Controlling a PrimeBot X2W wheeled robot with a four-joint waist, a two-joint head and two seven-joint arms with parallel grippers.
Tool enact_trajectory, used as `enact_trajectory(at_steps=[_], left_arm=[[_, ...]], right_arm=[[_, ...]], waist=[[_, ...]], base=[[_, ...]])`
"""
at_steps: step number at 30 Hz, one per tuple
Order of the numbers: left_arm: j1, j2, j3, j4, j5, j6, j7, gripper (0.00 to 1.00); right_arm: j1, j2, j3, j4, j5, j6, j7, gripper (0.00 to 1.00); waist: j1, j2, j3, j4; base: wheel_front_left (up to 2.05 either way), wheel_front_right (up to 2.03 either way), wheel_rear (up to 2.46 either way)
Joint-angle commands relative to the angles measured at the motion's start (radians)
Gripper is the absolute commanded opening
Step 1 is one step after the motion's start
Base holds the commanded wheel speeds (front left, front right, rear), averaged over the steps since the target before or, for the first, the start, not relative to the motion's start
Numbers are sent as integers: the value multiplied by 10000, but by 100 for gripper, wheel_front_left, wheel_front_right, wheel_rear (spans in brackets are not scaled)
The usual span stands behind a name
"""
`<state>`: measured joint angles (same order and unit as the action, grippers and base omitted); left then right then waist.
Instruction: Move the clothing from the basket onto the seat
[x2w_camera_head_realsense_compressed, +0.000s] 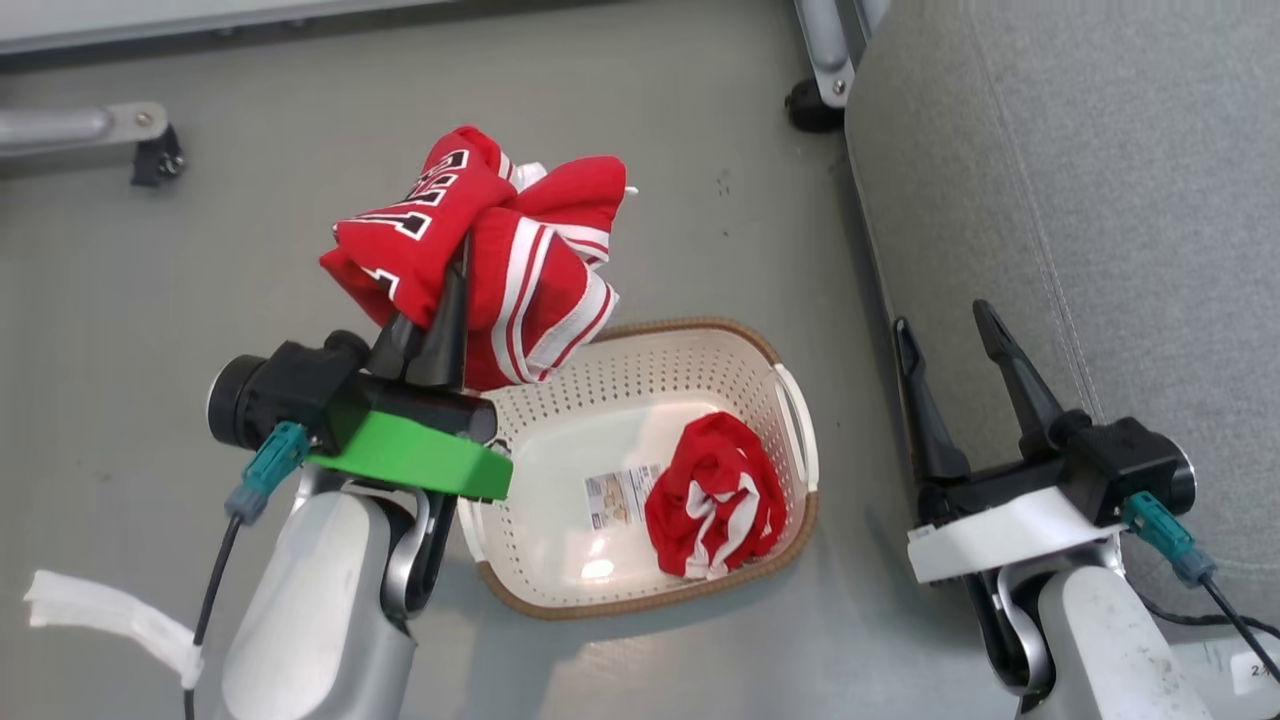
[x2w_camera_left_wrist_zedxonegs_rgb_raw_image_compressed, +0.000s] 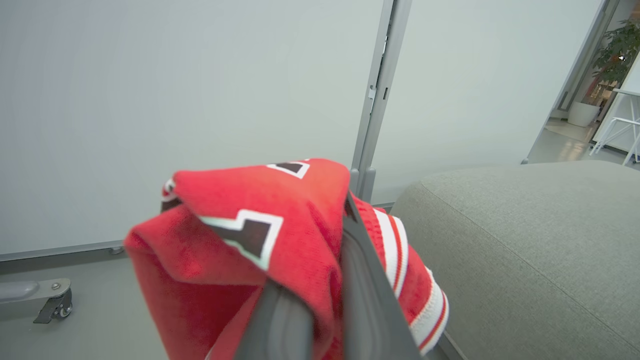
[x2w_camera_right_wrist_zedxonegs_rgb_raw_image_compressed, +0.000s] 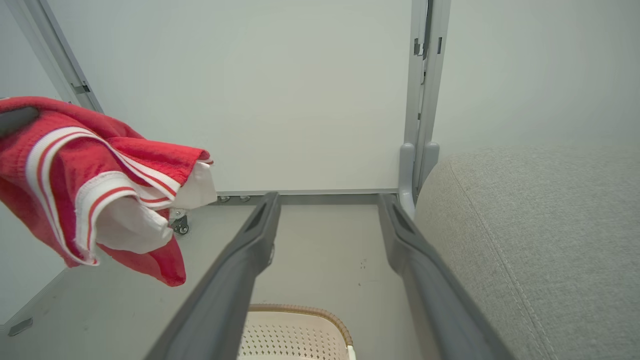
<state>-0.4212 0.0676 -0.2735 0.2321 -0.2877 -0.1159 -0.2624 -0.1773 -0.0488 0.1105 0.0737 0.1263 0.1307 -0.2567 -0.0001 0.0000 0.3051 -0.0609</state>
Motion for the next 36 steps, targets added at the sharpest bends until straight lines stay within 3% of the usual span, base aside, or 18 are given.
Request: enact_trajectory(at_steps=[1, 13, 24, 36], left_arm=[[294, -57, 64, -259, 94, -58, -33, 0], [1670, -122, 22, -2065, 242, -95, -35, 0], [2624, -151, -400, -2504, 187, 44, -35, 0], [2630, -157, -491, -2645, 115, 95, -36, 0]], right_arm=[[213, -30, -16, 8, -60, 1, 41, 100], [1015, -30, 186, -144, 40, 1, 374, 100], [1778, -29, 313, -304, 242, 1, 611, 100], [1845, -30, 365, -430, 260, 1, 725, 100]], waist=[[1, 0, -609, 354], [1, 0, -1665, 332], [1, 0, -2414, 309], [1, 0, -2388, 282]], base=[[0, 0, 0], [0, 0, 0], [0, 0, 0], [0, 0, 0]])
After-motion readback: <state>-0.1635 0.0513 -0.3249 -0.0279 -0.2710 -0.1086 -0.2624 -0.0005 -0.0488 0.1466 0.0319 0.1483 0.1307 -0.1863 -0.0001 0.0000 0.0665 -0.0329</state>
